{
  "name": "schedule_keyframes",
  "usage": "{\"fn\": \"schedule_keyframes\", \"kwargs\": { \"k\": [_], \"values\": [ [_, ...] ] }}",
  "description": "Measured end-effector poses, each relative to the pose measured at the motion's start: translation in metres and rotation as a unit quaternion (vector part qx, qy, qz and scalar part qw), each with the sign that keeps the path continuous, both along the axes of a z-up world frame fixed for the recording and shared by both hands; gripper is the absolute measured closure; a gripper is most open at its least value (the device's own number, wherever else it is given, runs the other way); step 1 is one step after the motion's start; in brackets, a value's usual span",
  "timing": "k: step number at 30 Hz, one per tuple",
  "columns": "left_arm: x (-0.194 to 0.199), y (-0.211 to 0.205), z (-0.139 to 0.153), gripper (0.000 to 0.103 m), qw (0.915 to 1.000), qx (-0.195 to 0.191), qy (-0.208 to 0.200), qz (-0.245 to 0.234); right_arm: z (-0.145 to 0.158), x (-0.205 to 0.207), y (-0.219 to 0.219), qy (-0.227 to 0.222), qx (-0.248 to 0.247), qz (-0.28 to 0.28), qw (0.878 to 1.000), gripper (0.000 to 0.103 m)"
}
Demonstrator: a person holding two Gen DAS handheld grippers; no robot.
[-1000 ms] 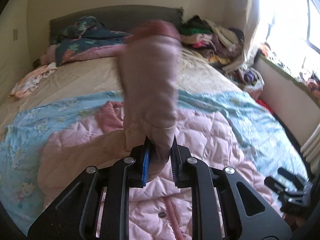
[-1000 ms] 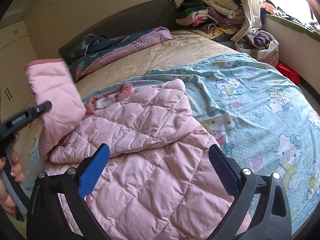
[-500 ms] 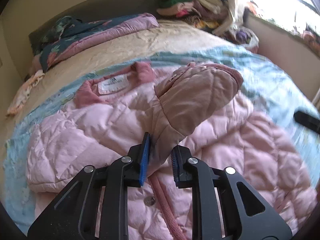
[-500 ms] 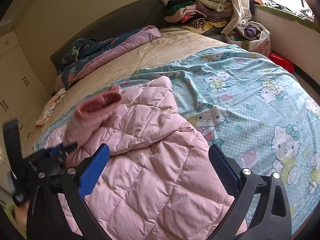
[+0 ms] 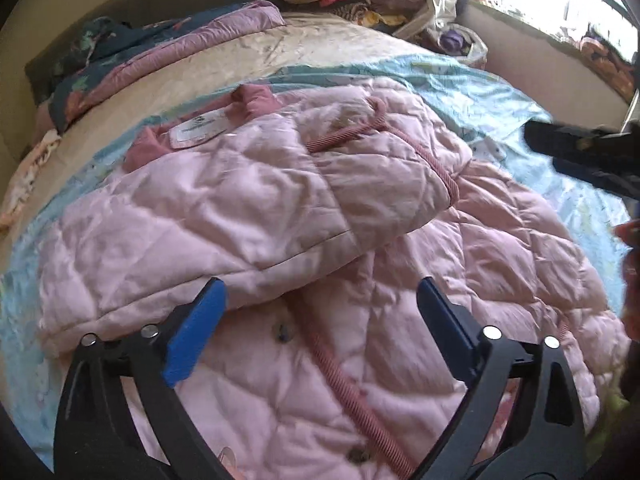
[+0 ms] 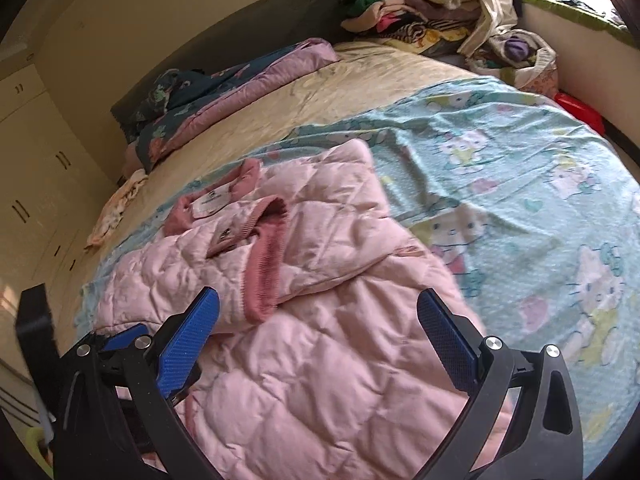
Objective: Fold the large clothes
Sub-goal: 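Grasp the folded corduroy edge with the right tool and fold it over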
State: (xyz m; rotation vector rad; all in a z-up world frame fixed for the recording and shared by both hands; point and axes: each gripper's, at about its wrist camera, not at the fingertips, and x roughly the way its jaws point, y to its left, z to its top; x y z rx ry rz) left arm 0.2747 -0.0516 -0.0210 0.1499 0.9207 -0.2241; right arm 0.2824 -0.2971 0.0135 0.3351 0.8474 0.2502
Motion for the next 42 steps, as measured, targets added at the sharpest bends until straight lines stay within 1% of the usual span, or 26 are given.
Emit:
{"fn": "schedule_keyframes", "kwargs": {
  "k": [2,4,5,8,10,12,14,15,16,17,18,19,21,22,23,25,26,28,29,31,32,35,38,42],
  "values": [
    [-0.002,0.016,0.006,0.011,0.9997,-0.015,-0.003,0.017,-0.005,0.007,0.013,0.01,0.012,0.015,1.0,0.004],
    [-0.003,0.042,0.013,0.01,0.9981,-0.031,-0.009,0.052,-0.011,0.012,0.025,0.02,0.022,0.023,0.999,0.004],
    [-0.003,0.054,0.017,0.01,0.997,-0.037,-0.012,0.067,-0.016,0.015,0.033,0.026,0.034,0.029,0.999,0.004],
    [-0.007,0.095,0.029,0.01,0.9909,-0.055,-0.03,0.119,-0.027,0.026,0.046,0.043,0.061,0.022,0.997,0.004],
    [-0.01,0.117,0.034,0.01,0.9863,-0.057,-0.04,0.15,-0.034,0.033,0.052,0.056,0.079,0.019,0.995,0.008],
    [-0.015,0.142,0.039,0.01,0.9798,-0.064,-0.05,0.182,-0.041,0.04,0.059,0.069,0.093,0.022,0.993,0.034],
    [-0.019,0.162,0.042,0.01,0.9738,-0.079,-0.052,0.207,-0.047,0.046,0.065,0.077,0.101,0.026,0.992,0.041],
    [-0.02,0.169,0.043,0.01,0.9715,-0.085,-0.052,0.215,-0.049,0.048,0.068,0.082,0.093,0.023,0.992,0.047],
    [-0.023,0.18,0.043,0.01,0.9676,-0.096,-0.054,0.227,-0.051,0.049,0.072,0.08,0.088,0.024,0.993,0.054],
    [-0.024,0.187,0.044,0.01,0.9648,-0.101,-0.056,0.236,-0.05,0.048,0.075,0.072,0.085,0.03,0.993,0.071],
    [-0.025,0.192,0.044,0.01,0.9625,-0.106,-0.058,0.243,-0.047,0.047,0.079,0.061,0.082,0.039,0.994,0.079],
    [-0.027,0.2,0.044,0.01,0.9593,-0.113,-0.058,0.252,-0.04,0.043,0.085,0.039,0.066,0.052,0.996,0.081],
    [-0.03,0.209,0.042,0.01,0.9547,-0.121,-0.056,0.266,-0.022,0.038,0.096,-0.004,0.038,0.07,0.997,0.084],
    [-0.029,0.216,0.04,0.01,0.9515,-0.128,-0.053,0.275,-0.01,0.036,0.1,-0.029,0.029,0.08,0.996,0.084],
    [-0.029,0.22,0.039,0.01,0.9501,-0.131,-0.05,0.278,0.0,0.035,0.104,-0.048,0.021,0.088,0.995,0.085],
    [-0.028,0.228,0.039,0.01,0.9466,-0.136,-0.047,0.289,0.032,0.031,0.111,-0.109,-0.005,0.114,0.987,0.085],
    [-0.027,0.23,0.039,0.01,0.9457,-0.138,-0.05,0.29,0.047,0.029,0.113,-0.141,-0.02,0.124,0.982,0.085],
    [-0.023,0.232,0.038,0.01,0.9459,-0.139,-0.049,0.289,0.062,0.03,0.112,-0.169,-0.042,0.13,0.976,0.085],
    [-0.02,0.231,0.037,0.01,0.946,-0.14,-0.047,0.288,0.065,0.032,0.111,-0.175,-0.051,0.129,0.975,0.085],
    [-0.014,0.228,0.035,0.01,0.9472,-0.145,-0.046,0.283,0.062,0.036,0.107,-0.174,-0.075,0.122,0.974,0.085],
    [-0.01,0.225,0.034,0.01,0.9482,-0.145,-0.043,0.28,0.056,0.038,0.105,-0.167,-0.08,0.121,0.975,0.085],
    [0.002,0.215,0.029,0.01,0.9523,-0.143,-0.035,0.267,0.03,0.041,0.098,-0.131,-0.083,0.107,0.982,0.085],
    [0.013,0.205,0.024,0.01,0.9566,-0.139,-0.026,0.255,0.007,0.042,0.09,-0.101,-0.074,0.095,0.988,0.085],
    [0.026,0.188,0.019,0.01,0.9625,-0.14,-0.017,0.232,-0.013,0.04,0.091,-0.077,-0.074,0.092,0.99,0.084]
  ]
}}
